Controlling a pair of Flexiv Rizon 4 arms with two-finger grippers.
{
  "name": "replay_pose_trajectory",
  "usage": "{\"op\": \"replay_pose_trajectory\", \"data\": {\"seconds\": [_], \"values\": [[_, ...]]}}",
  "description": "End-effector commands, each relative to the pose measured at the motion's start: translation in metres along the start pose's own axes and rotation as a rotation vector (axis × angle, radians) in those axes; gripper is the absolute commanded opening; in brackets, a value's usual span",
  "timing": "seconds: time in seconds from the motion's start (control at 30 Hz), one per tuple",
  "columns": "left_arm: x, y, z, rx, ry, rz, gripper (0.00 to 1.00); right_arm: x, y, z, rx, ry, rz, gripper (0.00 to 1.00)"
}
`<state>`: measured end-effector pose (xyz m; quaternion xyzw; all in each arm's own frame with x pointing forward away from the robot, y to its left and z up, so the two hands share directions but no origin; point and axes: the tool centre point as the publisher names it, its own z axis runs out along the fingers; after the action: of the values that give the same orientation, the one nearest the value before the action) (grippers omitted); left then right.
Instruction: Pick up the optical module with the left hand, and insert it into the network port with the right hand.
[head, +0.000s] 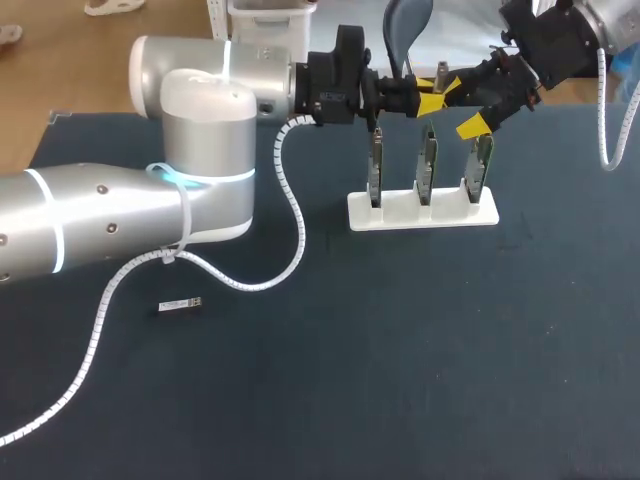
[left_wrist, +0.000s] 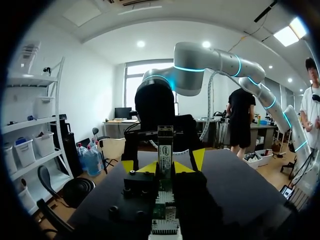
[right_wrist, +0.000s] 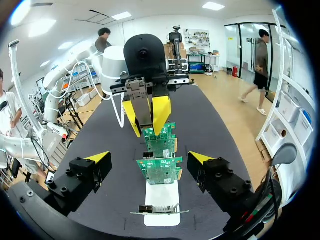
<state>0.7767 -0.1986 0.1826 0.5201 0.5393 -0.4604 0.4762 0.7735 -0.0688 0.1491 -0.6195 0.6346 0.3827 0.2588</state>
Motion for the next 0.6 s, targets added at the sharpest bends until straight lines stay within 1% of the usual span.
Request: {"op": "replay_pose_trajectory", "data": {"seconds": [0.03, 0.43, 0.5, 0.6], "values": [[0.000, 0.000, 0.001, -0.003, 0.003, -0.003, 0.00, 0.000, 0.000, 0.000, 0.002, 0.000, -0.001, 1.00], [0.001, 0.000, 0.002, -0.009, 0.011, -0.002, 0.00, 0.000, 0.000, 0.000, 0.002, 0.000, -0.001, 1.00], [0.001, 0.000, 0.002, -0.009, 0.011, -0.002, 0.00, -0.004, -0.003, -0.004, 0.030, 0.001, -0.007, 1.00], [0.001, 0.000, 0.002, -0.009, 0.011, -0.002, 0.00, -0.013, -0.006, -0.014, 0.054, -0.023, -0.024, 1.00]]}}
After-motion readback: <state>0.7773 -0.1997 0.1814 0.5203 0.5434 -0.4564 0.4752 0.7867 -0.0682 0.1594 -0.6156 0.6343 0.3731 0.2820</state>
